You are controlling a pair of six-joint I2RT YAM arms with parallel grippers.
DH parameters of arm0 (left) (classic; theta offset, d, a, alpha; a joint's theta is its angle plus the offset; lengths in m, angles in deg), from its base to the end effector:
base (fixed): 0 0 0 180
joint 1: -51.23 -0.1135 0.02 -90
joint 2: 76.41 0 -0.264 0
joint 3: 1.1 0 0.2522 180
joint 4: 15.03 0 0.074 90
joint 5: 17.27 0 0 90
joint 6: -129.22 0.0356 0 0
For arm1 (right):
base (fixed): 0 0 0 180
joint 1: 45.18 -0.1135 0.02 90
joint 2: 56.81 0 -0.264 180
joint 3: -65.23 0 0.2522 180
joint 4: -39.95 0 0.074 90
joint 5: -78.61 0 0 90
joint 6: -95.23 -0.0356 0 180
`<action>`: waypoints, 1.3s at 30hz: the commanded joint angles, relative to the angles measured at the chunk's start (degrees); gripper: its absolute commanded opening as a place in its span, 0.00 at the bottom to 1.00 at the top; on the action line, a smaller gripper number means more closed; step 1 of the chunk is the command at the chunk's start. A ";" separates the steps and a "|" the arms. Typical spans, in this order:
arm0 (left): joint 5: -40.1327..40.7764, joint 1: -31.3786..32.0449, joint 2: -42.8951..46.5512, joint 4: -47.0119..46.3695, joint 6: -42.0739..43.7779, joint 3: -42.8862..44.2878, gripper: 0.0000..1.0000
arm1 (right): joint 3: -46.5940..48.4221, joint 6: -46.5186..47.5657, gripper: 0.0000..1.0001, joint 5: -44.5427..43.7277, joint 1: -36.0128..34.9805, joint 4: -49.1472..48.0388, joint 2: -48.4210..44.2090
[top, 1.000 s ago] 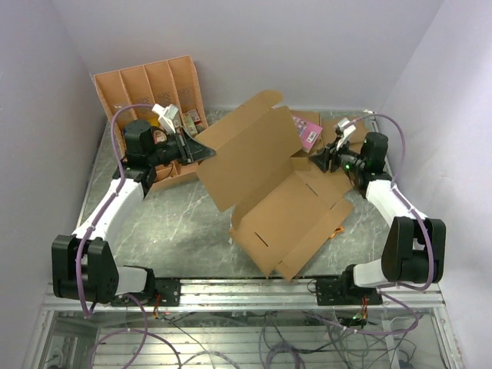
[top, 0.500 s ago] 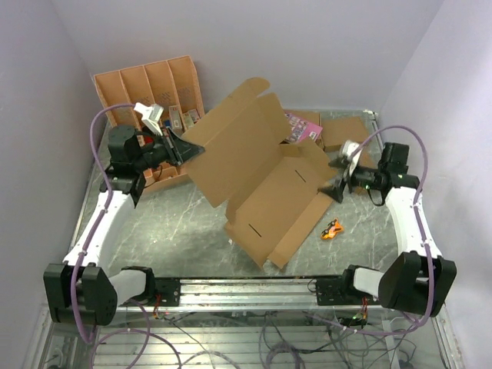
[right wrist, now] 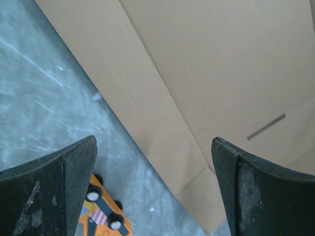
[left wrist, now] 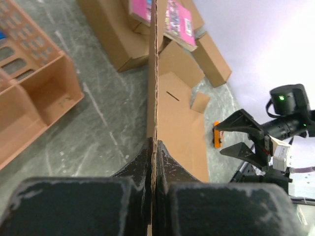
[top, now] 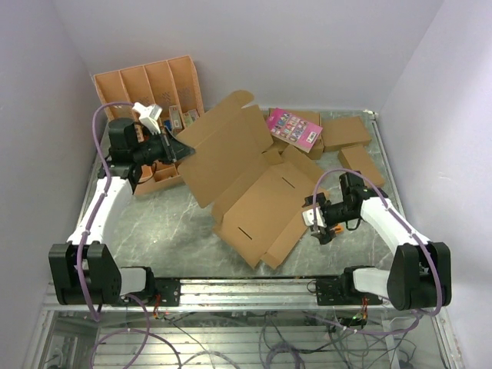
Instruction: Fold the paper box
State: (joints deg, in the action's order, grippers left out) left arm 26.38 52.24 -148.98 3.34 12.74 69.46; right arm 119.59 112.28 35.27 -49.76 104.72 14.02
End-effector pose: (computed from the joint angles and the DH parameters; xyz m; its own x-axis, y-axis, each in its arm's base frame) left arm 0.2849 -0.0308 0.3222 -0.6195 -0.2969 -0.7267 0.4627 0.6098 -0.6435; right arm 0.1875 0.0410 0.1941 0.4468 -0.6225 -0.6426 -0.8934 -0.2735 -0.3564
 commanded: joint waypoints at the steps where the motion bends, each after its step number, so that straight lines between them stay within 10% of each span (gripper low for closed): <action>1: 3.19 -2.83 -0.90 6.38 6.59 2.96 0.07 | 0.77 -1.07 0.99 -5.43 -0.31 -10.77 -0.42; 4: 4.87 -3.03 -0.86 7.34 8.30 2.78 0.07 | 5.89 -8.15 0.95 -0.70 2.03 -9.15 1.55; 11: 5.49 -3.55 -4.19 9.19 11.34 1.79 0.07 | 4.24 13.14 0.99 4.29 3.15 6.60 2.62; 19: 4.02 -4.00 -5.21 6.93 10.24 0.48 0.07 | -4.12 5.27 0.95 -3.61 -8.39 -9.00 0.70; 39: -7.59 -3.68 -3.26 -5.24 0.35 -1.78 0.07 | 1.09 -2.61 0.14 -13.25 -22.01 -11.68 6.74</action>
State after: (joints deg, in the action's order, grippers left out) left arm 24.59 48.68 -154.29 3.34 17.72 68.08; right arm 117.76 111.97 23.70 -69.61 93.13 19.11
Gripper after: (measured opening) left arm 0.073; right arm 0.178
